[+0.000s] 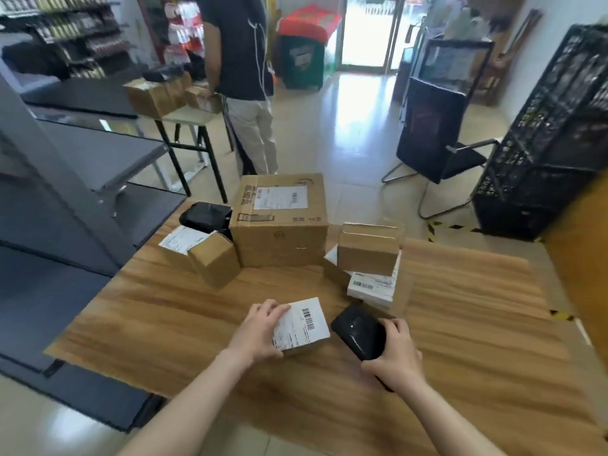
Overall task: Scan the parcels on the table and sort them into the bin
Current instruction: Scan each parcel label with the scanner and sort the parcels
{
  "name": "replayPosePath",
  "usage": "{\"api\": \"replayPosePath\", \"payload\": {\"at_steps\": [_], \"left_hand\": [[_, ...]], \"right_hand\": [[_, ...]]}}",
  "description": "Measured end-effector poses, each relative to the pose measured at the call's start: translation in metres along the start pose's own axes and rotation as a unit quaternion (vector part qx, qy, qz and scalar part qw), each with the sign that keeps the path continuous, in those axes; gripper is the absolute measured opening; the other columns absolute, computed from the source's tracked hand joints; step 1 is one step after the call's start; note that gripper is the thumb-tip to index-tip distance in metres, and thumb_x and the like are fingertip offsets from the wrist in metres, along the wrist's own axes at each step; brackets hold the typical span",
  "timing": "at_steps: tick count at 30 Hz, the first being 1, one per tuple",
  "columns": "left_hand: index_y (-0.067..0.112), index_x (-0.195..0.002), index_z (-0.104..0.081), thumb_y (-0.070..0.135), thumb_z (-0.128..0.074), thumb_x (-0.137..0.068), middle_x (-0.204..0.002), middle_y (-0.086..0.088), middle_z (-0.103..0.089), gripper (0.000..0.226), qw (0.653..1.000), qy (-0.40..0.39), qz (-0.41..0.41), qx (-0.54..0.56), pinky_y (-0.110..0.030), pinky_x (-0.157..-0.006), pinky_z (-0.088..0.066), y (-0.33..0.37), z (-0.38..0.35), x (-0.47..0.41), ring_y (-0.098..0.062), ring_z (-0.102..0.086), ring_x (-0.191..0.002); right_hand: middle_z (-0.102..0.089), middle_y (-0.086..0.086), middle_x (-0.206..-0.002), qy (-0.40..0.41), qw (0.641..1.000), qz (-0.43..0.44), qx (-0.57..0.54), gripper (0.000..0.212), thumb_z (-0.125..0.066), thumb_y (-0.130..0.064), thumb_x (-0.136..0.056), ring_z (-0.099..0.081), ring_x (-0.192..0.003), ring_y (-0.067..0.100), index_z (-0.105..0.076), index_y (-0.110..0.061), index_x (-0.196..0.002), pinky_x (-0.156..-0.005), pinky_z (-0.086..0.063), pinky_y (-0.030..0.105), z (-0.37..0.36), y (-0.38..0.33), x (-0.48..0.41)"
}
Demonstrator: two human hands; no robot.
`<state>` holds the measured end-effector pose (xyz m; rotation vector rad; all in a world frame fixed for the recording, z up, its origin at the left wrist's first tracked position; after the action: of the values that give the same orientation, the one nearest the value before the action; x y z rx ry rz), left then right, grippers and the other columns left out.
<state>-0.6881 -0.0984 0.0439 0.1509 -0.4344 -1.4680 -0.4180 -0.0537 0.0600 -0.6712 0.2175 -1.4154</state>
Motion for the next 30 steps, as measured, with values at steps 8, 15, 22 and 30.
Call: {"api": "replayPosePath", "payload": {"at_steps": [8,15,22,30], "left_hand": [[0.029,-0.148,-0.030,0.032,-0.083,-0.066,-0.146,0.008,-0.030,0.098,0.987,-0.074,-0.144,-0.014,-0.032,-0.110,-0.035,0.091,-0.046,-0.010,-0.017,-0.026,-0.132],[0.032,-0.147,-0.029,0.038,-0.079,-0.065,-0.145,0.008,-0.031,0.096,0.963,-0.111,-0.241,-0.048,-0.032,-0.111,-0.032,0.196,-0.078,-0.008,-0.023,-0.030,-0.131],[0.032,-0.147,-0.029,0.048,-0.073,-0.065,-0.137,0.007,-0.036,0.094,0.916,-0.129,-0.370,-0.088,-0.031,-0.108,-0.034,0.353,-0.127,0.018,-0.021,-0.033,-0.122],[0.034,-0.146,-0.026,0.061,-0.065,-0.065,-0.139,0.011,-0.032,0.094,0.853,-0.176,-0.482,-0.102,-0.030,-0.105,-0.038,0.537,-0.210,0.106,-0.015,-0.032,-0.119]], "right_hand": [[-0.032,-0.009,-0.112,0.093,0.980,-0.167,-0.061,0.078,-0.082,-0.024,-0.058,-0.047,-0.096,0.012,-0.048,-0.021,-0.129,-0.084,-0.033,0.033,0.015,0.091,0.087],[-0.033,-0.012,-0.111,0.173,0.952,-0.228,-0.106,0.083,-0.086,-0.026,-0.054,-0.050,-0.092,0.010,-0.049,-0.021,-0.128,-0.089,-0.049,0.037,0.051,0.163,0.165],[-0.032,-0.012,-0.114,0.260,0.904,-0.307,-0.143,0.086,-0.087,-0.028,-0.054,-0.053,-0.096,0.011,-0.047,-0.022,-0.129,-0.078,-0.055,0.028,0.095,0.265,0.261],[-0.037,-0.007,-0.124,0.321,0.838,-0.416,-0.145,0.087,-0.082,-0.035,-0.054,-0.057,-0.100,0.015,-0.045,-0.021,-0.132,-0.083,-0.056,0.033,0.139,0.386,0.408]]}}
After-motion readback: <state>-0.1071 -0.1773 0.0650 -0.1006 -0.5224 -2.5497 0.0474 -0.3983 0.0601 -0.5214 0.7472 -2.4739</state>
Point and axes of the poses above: each hand's wrist, its own x-axis away from the middle knuckle, its own z-axis out of the back of the hand, y = z × x, the point moved 8 cm from there along -x, towards the middle knuckle
